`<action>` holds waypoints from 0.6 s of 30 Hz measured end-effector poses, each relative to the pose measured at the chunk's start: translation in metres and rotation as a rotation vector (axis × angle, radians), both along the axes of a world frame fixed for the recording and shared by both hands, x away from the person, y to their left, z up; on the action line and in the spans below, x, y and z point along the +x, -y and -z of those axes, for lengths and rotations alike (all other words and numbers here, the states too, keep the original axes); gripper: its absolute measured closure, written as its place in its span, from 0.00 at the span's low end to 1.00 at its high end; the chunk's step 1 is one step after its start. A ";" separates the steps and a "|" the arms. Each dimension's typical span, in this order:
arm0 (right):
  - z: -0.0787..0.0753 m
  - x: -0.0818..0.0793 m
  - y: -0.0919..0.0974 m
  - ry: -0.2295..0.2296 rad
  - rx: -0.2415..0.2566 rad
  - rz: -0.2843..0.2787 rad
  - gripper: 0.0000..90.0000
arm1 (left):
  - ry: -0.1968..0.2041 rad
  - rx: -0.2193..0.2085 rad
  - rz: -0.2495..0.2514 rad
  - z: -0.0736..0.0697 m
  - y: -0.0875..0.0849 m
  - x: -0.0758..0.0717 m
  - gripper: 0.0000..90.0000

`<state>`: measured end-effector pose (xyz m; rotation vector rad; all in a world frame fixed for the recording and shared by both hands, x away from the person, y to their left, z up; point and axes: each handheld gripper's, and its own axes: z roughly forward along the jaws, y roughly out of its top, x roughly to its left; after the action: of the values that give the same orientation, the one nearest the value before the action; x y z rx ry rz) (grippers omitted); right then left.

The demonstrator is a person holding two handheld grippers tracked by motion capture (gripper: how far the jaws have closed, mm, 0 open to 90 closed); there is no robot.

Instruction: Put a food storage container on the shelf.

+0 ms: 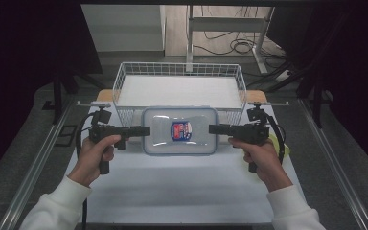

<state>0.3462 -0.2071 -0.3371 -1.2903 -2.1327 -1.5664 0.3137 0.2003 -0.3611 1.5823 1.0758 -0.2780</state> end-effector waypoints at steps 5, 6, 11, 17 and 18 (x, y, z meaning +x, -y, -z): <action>-0.013 0.011 -0.002 0.015 -0.005 -0.002 0.57 | 0.014 -0.007 -0.003 -0.011 -0.003 0.012 0.62; -0.015 0.013 -0.003 0.016 -0.005 -0.001 0.57 | 0.014 -0.009 -0.004 -0.013 -0.003 0.013 0.62; -0.027 0.023 -0.005 0.030 -0.014 0.001 0.57 | 0.023 -0.012 0.004 -0.023 -0.006 0.027 0.62; -0.039 0.038 -0.008 0.036 -0.012 0.007 0.57 | 0.032 -0.011 -0.001 -0.036 -0.007 0.044 0.62; -0.040 0.040 -0.008 0.036 -0.011 0.004 0.57 | 0.035 -0.007 0.002 -0.037 -0.008 0.046 0.62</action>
<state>0.3866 -0.1994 -0.2967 -1.2804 -2.1643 -1.5939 0.3594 0.2083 -0.3237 1.5765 1.0448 -0.2548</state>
